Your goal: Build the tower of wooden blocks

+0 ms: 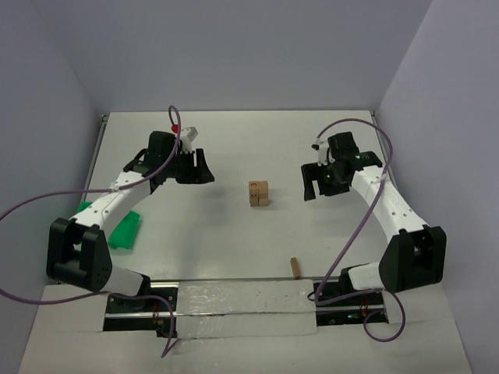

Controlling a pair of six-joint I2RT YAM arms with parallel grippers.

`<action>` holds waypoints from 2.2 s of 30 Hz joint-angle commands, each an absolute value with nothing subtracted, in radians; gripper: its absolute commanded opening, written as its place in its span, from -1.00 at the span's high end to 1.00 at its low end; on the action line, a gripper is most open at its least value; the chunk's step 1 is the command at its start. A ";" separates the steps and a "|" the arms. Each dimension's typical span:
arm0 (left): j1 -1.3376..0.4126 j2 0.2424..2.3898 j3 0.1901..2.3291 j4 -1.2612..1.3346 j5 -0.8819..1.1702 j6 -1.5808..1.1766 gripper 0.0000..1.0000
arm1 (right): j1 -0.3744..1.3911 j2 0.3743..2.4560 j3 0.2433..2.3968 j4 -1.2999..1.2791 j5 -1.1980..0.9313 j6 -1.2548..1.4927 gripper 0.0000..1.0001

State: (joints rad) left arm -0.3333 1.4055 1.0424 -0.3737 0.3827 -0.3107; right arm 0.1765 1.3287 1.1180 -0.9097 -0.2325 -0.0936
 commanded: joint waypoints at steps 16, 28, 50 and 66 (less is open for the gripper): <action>-0.298 1.217 1.001 -0.441 0.238 -0.290 -0.53 | 0.329 1.318 0.961 -0.936 -0.287 0.338 -0.74; -0.270 1.261 1.047 -0.450 0.210 -0.284 -0.53 | 0.634 1.201 0.828 -0.921 -0.191 0.388 -0.62; -0.218 1.383 1.167 -0.478 0.226 -0.319 -0.52 | 0.644 1.222 0.683 -0.865 -0.151 0.490 -0.60; -0.136 1.369 1.117 -0.479 0.276 -0.289 -0.50 | 0.653 1.350 0.737 -0.842 -0.162 0.511 -0.07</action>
State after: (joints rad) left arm -0.1655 1.3876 1.1149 -0.4901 0.2324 -0.3045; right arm 0.6498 1.3313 0.7033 -0.8568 -0.1400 0.5007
